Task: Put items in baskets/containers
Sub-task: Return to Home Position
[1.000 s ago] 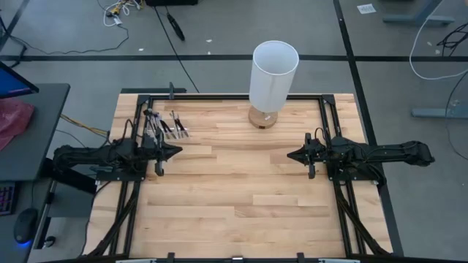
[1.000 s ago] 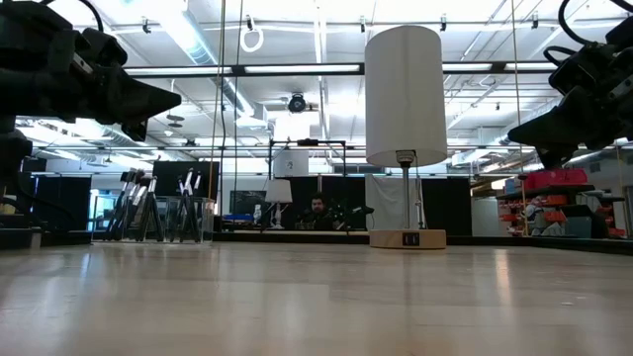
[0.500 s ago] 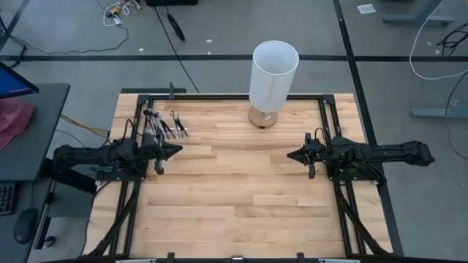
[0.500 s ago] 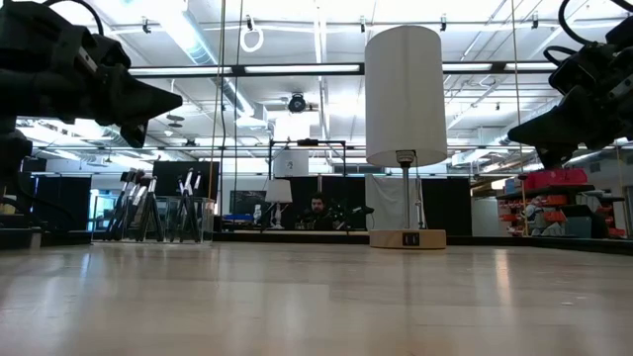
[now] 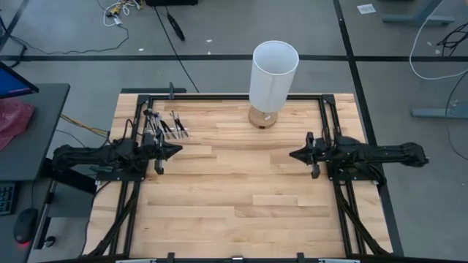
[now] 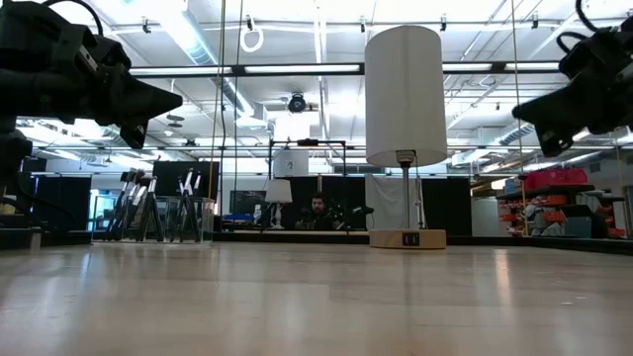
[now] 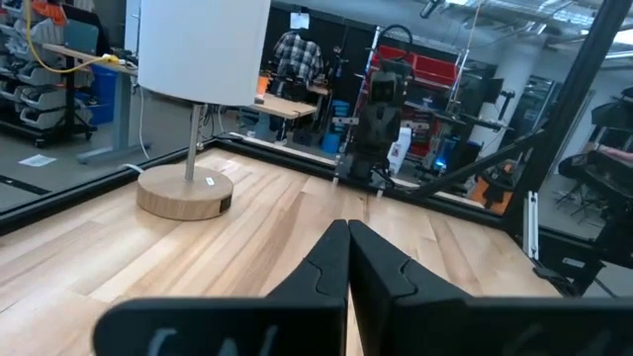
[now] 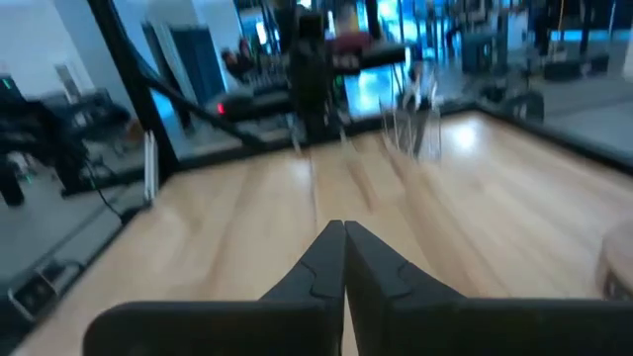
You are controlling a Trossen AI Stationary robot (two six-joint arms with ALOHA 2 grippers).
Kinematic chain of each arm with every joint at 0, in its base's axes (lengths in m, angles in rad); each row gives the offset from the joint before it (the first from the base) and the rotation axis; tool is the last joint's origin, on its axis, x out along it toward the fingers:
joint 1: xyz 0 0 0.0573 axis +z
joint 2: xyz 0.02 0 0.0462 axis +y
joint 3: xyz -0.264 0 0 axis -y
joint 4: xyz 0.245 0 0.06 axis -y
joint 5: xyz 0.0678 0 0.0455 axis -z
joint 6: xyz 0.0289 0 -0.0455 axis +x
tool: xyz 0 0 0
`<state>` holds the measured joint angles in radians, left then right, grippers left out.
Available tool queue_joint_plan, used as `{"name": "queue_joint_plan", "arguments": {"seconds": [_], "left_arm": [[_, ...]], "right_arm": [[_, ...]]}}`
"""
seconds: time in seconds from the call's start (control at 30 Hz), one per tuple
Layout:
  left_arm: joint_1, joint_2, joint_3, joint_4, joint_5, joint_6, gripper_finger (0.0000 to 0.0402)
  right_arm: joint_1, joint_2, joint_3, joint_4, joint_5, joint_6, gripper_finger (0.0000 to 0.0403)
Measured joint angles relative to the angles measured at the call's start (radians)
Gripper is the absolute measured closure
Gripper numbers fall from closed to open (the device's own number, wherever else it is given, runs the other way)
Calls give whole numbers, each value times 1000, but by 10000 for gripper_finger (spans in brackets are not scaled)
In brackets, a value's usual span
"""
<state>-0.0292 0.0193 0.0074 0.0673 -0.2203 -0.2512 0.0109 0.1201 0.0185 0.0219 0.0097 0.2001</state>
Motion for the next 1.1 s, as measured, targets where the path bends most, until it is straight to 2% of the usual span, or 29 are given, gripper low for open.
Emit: {"name": "queue_joint_plan", "arguments": {"seconds": [0.17, 0.6, 1.1], "left_arm": [[0, 0, 0, 0, 0, 0, 397], [0, 0, 0, 2, 0, 0, 397], [0, 0, 0, 2, 0, 0, 397]], "right_arm": [[0, -121, 0, 1, 0, 0, 390], [6, -120, 1, -13, -11, -138, 390], [6, -110, -1, -9, -1, -130, 390]]}}
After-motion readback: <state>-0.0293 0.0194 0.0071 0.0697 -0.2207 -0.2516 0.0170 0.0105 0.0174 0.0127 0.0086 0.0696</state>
